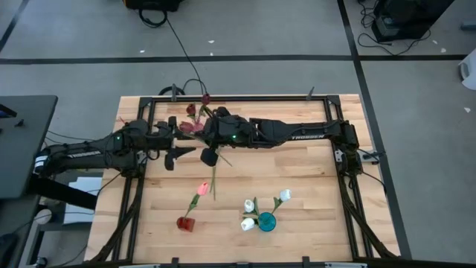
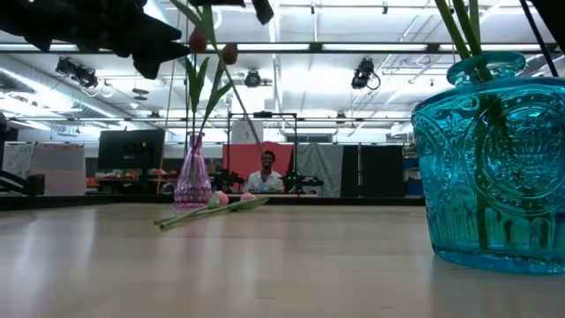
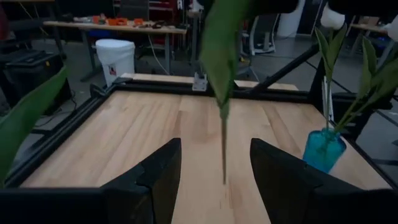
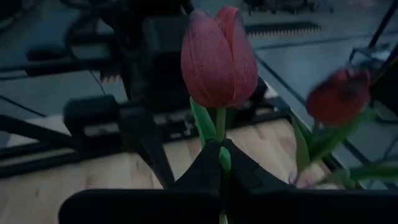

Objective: Sort flowers into vase by color
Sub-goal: Put the red flower into the purple vase

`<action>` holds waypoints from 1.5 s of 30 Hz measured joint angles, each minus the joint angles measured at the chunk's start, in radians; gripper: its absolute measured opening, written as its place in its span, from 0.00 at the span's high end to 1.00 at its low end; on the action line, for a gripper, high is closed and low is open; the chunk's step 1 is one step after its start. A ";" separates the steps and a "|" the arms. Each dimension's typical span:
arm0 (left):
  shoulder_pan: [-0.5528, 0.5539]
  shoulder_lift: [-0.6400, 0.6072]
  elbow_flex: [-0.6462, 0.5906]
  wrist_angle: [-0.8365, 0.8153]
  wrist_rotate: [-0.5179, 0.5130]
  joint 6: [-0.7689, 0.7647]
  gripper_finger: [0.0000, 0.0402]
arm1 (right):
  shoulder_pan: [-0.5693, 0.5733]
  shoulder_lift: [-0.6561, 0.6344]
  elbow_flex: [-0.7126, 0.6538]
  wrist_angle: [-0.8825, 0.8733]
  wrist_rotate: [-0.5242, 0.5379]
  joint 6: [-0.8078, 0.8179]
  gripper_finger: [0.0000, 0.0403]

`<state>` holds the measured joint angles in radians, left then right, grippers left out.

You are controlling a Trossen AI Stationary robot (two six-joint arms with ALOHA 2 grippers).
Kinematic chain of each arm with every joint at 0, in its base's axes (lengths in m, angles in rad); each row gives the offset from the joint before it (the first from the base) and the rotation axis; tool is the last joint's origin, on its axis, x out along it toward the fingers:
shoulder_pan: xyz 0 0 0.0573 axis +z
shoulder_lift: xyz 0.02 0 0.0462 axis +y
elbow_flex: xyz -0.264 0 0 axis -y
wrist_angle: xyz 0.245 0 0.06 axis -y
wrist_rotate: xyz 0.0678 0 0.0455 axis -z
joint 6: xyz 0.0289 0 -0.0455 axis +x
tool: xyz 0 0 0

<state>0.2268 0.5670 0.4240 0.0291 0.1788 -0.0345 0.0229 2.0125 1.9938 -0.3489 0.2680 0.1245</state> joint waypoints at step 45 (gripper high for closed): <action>-0.026 0.168 0.000 0.401 0.047 0.026 0.62 | 0.040 0.002 0.000 0.311 0.051 -0.181 0.98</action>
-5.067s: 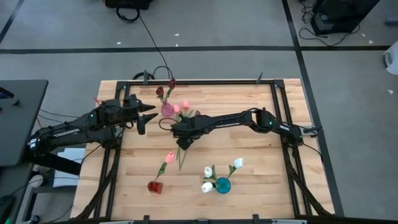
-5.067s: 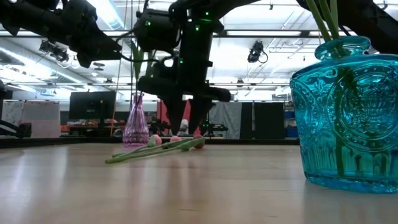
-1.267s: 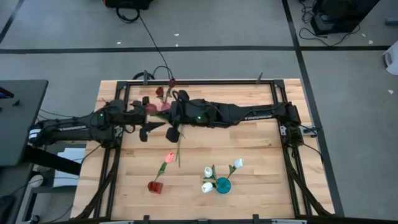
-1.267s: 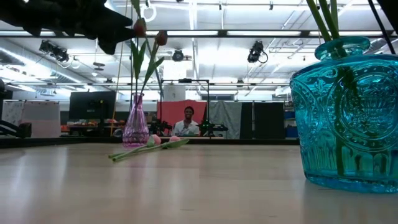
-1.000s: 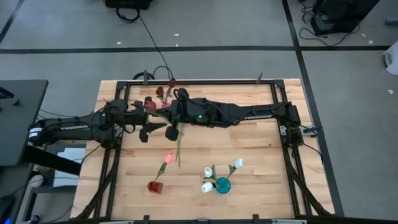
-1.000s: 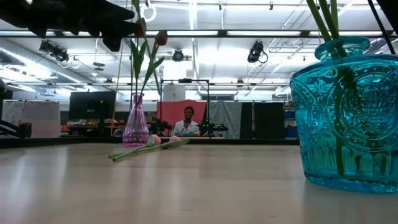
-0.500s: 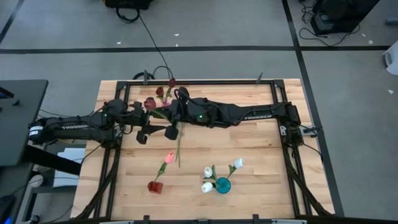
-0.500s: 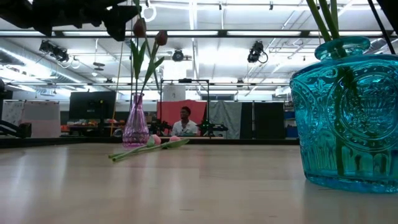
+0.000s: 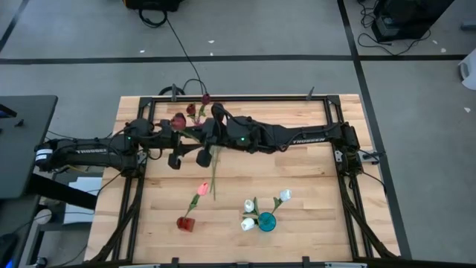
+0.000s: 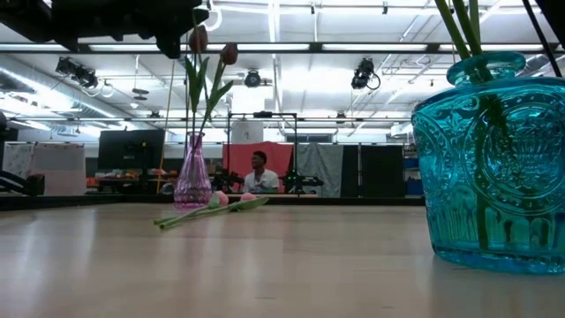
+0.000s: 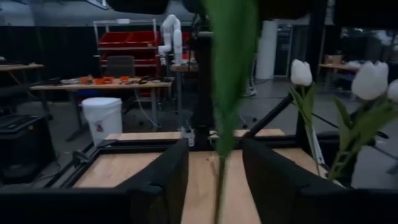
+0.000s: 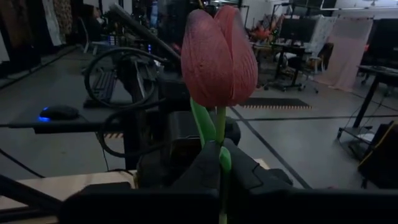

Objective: Sort flowers into vase by color
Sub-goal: Put the red flower into the purple vase

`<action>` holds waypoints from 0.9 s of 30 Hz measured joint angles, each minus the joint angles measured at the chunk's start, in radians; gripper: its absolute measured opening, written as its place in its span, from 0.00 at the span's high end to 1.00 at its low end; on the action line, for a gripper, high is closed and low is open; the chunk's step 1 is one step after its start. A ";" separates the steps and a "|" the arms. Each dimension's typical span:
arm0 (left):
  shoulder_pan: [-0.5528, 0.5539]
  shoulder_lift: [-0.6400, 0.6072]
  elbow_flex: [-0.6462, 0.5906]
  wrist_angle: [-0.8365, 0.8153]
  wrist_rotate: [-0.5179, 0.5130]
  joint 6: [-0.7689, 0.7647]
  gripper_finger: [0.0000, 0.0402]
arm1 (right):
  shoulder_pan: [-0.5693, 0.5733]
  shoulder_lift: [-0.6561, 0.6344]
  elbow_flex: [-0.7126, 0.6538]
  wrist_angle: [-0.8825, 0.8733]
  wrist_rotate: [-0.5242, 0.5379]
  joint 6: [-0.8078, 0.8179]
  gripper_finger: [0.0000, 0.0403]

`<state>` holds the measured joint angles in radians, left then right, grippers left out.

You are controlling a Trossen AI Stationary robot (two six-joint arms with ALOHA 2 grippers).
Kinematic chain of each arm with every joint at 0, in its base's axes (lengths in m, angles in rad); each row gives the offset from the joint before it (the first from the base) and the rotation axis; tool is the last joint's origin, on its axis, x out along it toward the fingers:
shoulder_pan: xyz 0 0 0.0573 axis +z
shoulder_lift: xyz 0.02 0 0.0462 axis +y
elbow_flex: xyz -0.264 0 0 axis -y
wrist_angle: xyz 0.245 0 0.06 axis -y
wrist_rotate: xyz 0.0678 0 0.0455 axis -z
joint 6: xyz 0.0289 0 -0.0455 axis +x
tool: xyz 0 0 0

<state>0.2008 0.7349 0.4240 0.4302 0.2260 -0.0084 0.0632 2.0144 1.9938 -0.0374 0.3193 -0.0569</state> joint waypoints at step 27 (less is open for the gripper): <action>0.135 -0.239 0.000 -0.231 -0.139 0.007 0.97 | 0.132 -0.099 0.000 -0.578 0.283 0.189 0.49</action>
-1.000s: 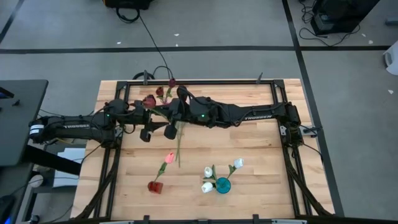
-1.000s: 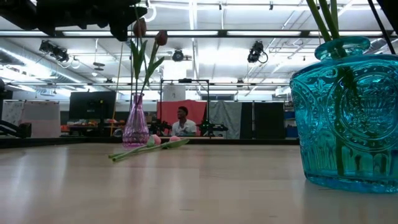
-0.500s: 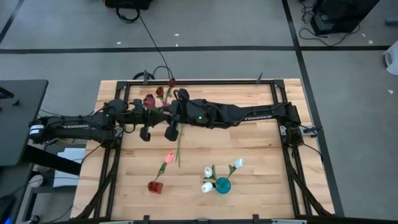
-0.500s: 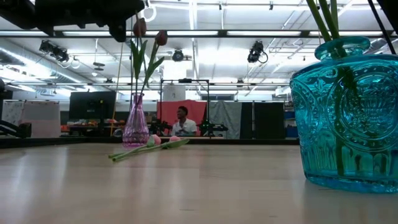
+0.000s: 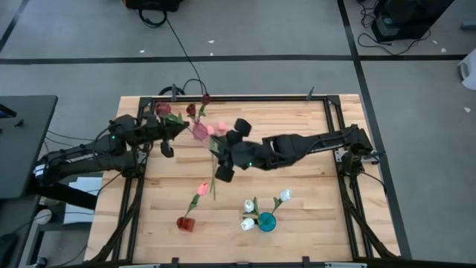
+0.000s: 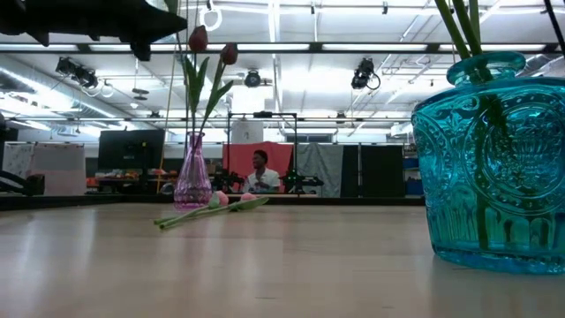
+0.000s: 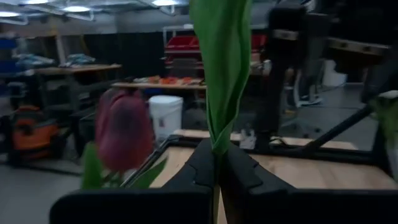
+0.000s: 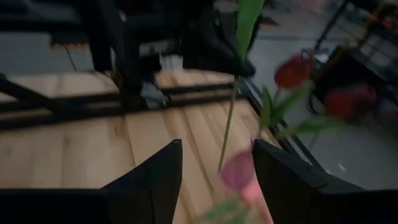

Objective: Sort flowers into vase by color
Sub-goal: Put the red flower into the purple vase

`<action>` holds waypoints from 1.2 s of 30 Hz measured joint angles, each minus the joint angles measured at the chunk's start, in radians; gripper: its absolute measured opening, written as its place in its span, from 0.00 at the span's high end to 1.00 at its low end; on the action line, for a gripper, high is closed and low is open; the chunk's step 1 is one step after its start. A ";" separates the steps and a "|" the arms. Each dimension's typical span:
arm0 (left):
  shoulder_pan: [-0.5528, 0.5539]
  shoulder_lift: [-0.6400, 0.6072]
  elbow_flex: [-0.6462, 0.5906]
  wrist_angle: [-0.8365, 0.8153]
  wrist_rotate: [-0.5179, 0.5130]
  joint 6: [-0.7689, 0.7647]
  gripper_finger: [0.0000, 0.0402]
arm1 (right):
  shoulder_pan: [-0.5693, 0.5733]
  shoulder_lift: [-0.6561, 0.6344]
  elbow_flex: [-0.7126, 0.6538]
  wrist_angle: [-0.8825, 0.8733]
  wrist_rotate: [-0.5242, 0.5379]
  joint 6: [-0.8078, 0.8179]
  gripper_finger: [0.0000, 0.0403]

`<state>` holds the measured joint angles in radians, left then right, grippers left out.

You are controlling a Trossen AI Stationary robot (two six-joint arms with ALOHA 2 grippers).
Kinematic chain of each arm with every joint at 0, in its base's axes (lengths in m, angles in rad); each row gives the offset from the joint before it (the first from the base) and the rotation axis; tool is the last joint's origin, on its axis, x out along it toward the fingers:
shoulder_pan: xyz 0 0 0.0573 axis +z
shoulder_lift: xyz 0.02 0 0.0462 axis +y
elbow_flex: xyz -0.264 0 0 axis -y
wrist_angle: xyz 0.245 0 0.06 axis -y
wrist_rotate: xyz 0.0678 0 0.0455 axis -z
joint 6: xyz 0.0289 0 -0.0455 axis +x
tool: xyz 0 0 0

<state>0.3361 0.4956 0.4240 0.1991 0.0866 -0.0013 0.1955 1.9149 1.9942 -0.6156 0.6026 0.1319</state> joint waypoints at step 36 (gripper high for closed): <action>0.274 0.000 0.116 -0.178 -0.037 0.097 0.98 | 0.024 -0.430 -0.860 0.480 -0.066 0.278 0.57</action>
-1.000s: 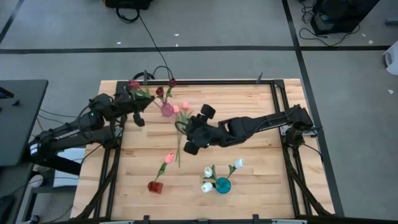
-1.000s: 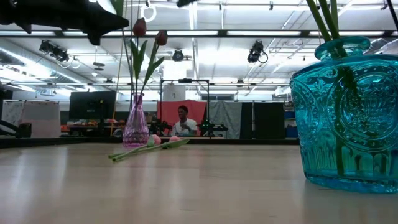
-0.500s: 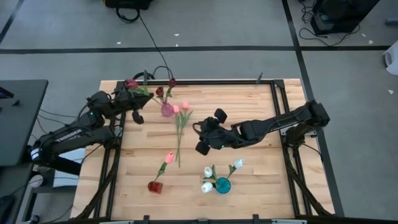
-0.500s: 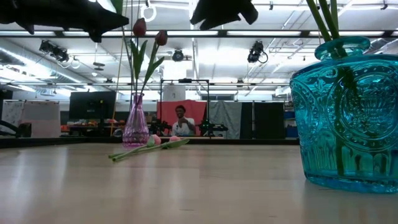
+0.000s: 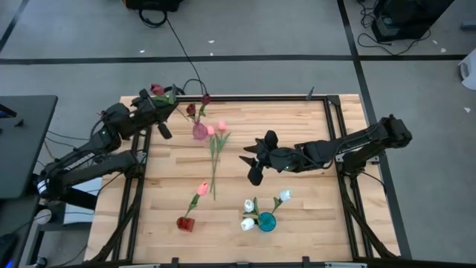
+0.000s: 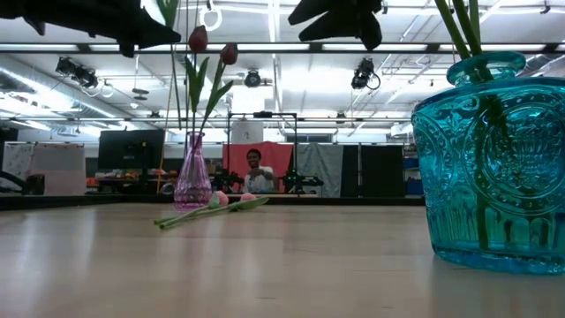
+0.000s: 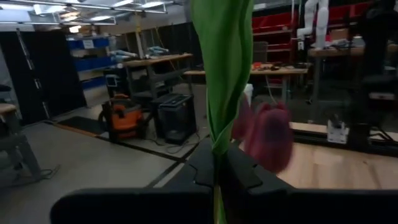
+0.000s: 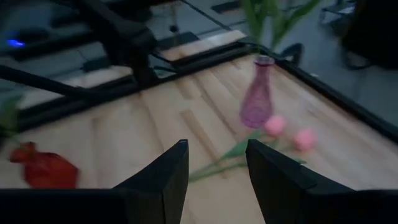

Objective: Sort flowers into vase by color
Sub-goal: Put the red flower into the purple vase

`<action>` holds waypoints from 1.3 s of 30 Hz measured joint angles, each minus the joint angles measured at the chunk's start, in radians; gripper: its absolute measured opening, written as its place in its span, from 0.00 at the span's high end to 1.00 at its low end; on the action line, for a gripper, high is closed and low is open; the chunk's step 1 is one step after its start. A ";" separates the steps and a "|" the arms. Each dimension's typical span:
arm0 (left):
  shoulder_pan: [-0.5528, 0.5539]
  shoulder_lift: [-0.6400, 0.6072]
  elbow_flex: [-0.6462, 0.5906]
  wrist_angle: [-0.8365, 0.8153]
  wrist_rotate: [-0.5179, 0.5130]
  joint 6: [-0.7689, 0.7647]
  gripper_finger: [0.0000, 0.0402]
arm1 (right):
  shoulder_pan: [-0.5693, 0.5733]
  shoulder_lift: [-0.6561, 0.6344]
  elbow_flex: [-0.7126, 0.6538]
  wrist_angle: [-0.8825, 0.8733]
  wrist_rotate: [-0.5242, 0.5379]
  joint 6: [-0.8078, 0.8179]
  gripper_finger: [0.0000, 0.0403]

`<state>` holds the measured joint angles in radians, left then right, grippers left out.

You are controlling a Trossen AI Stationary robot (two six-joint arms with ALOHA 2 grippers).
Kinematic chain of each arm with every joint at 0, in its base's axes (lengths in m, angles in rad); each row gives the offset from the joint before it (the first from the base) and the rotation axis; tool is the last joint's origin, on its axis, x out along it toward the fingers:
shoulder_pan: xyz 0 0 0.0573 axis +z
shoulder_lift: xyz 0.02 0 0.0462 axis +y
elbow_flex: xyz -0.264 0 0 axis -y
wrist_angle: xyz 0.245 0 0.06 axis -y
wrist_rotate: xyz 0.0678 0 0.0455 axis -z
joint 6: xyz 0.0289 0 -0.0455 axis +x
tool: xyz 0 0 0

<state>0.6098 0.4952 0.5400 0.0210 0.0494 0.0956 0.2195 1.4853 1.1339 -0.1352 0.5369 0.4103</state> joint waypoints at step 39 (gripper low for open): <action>0.237 0.275 0.045 0.118 0.360 -0.156 0.98 | -0.053 0.050 -0.034 0.045 -0.063 -0.008 0.57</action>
<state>0.8463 0.7702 0.5854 0.1391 0.4099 -0.0605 0.1665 1.5349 1.1004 -0.0902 0.4736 0.4025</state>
